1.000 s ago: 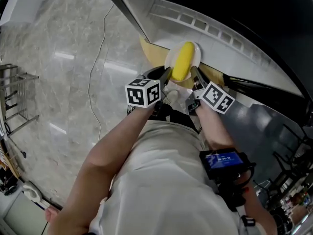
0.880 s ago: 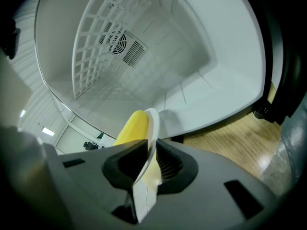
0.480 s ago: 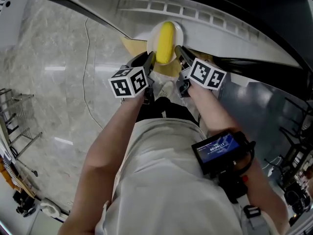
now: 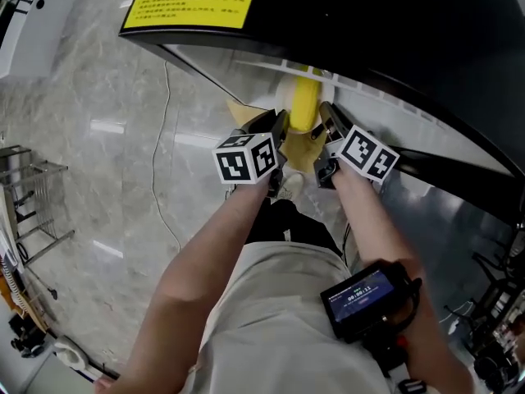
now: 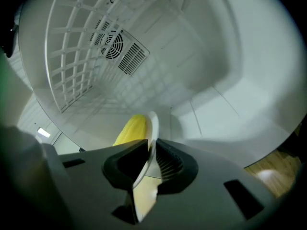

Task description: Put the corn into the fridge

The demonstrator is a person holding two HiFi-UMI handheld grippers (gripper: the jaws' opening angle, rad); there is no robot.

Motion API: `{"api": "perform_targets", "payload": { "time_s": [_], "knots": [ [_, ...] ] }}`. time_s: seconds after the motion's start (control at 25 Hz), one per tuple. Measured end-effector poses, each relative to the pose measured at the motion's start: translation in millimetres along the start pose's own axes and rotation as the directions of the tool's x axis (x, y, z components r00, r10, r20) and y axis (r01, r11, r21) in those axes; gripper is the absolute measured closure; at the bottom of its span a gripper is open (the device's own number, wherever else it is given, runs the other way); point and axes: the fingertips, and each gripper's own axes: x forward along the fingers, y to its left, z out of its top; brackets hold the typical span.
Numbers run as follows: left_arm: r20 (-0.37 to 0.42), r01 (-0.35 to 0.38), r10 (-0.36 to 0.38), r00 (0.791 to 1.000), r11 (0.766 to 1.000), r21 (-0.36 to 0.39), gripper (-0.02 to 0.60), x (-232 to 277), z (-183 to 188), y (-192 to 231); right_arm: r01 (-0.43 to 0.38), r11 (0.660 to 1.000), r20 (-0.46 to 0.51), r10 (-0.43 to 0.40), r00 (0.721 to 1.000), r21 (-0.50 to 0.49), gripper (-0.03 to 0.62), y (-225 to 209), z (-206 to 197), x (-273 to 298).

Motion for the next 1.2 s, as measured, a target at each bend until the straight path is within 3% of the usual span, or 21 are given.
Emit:
{"api": "perform_targets", "payload": {
  "time_s": [0.28, 0.72, 1.2],
  "knots": [
    [0.002, -0.022, 0.022, 1.0, 0.999, 0.049, 0.505, 20.2, 11.7, -2.6, 0.044, 0.999, 0.041, -0.044, 0.998, 0.013, 0.537, -10.8, 15.5, 8.5],
    [-0.018, -0.1, 0.105, 0.994, 0.98, 0.172, 0.505, 54.2, 15.1, -5.9, 0.19, 0.981, 0.089, -0.187, 0.978, -0.023, 0.536, -32.5, 29.8, 16.3],
    [-0.098, -0.101, 0.127, 0.987, 0.967, 0.232, 0.503, 74.3, 9.3, -9.0, 0.289, 0.953, 0.038, -0.287, 0.957, -0.091, 0.536, -48.5, 32.8, 19.9]
  ]
}}
